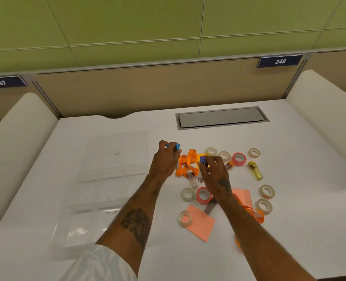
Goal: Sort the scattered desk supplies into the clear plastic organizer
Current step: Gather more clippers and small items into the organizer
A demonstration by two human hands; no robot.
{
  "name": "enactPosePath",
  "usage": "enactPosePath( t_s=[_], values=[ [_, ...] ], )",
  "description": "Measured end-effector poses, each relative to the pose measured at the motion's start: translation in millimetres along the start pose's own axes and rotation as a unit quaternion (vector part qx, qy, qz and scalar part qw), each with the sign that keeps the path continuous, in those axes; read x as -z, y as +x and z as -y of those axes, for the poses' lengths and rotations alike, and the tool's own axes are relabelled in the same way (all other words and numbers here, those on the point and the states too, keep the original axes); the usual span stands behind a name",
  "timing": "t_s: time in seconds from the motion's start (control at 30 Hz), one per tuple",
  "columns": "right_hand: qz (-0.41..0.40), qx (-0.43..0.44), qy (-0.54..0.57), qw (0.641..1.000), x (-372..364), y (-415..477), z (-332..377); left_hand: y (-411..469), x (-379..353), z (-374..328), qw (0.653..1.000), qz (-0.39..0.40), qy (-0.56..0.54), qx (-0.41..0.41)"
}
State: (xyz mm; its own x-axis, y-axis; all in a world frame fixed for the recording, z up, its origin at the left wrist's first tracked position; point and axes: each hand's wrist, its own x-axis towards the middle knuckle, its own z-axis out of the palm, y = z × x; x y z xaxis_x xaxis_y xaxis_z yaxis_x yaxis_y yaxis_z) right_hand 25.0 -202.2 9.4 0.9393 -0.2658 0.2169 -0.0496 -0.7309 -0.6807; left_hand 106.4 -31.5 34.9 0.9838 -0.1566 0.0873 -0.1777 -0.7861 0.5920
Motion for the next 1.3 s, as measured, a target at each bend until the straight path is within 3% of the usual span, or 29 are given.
enactPosePath(
  t_s=[0.27, 0.6, 0.97, 1.3],
  values=[
    [0.011, 0.048, 0.02, 0.999, -52, -38, 78, -51, 73, 66, 0.999, -0.023, 0.002, 0.036],
    [0.036, 0.039, 0.006, 0.999, -93, -99, 137, -125, 103, 126, 0.997, 0.034, 0.039, 0.059],
    [0.063, 0.05, -0.024, 0.997, -103, -121, 144, -154, 91, 134, 0.988, 0.102, 0.073, 0.084],
    [0.088, 0.079, -0.076, 0.99, -104, -125, 135, -159, 81, 133, 0.964, 0.161, 0.176, 0.116]
  ],
)
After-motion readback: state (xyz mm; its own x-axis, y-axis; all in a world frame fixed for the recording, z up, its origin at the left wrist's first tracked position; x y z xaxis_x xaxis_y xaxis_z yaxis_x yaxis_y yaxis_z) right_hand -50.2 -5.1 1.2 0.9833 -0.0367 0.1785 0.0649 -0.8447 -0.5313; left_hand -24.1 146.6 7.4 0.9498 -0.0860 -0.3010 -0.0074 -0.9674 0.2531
